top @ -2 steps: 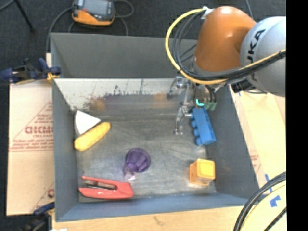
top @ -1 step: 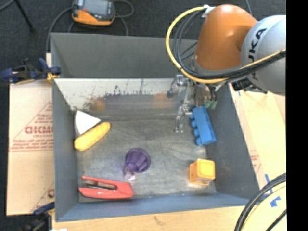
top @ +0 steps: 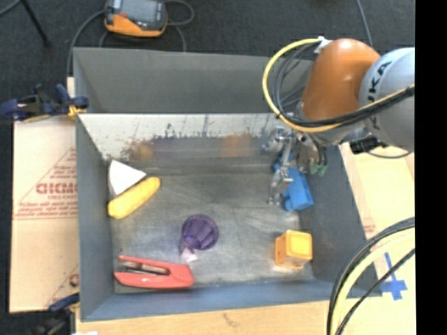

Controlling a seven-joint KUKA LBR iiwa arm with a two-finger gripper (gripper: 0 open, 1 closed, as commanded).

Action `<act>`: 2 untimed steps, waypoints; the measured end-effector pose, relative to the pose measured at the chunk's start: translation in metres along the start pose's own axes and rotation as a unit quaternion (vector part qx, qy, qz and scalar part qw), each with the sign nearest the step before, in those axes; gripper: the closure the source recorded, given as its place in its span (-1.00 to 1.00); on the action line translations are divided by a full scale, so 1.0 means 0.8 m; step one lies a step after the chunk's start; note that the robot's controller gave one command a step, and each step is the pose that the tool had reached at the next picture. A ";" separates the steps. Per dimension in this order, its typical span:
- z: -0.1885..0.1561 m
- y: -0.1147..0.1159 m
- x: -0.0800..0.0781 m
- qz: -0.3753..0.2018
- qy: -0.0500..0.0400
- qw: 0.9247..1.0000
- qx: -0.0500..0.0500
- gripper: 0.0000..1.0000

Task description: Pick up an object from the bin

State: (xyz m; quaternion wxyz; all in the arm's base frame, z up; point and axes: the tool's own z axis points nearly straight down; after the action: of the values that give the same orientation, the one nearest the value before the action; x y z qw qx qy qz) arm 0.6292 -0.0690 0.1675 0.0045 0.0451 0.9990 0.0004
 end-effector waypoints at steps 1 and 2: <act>0.102 -0.009 -0.007 0.007 0.000 1.000 0.002 -1.00; 0.121 -0.048 -0.025 -0.165 -0.002 0.986 0.002 -1.00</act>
Offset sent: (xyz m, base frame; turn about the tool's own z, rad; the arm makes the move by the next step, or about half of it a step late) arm 0.0230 -0.0743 -0.0975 -0.6557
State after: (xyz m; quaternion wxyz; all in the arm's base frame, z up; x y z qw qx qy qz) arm 0.6468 -0.1091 0.0709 0.0067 -0.1205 0.9927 -0.0021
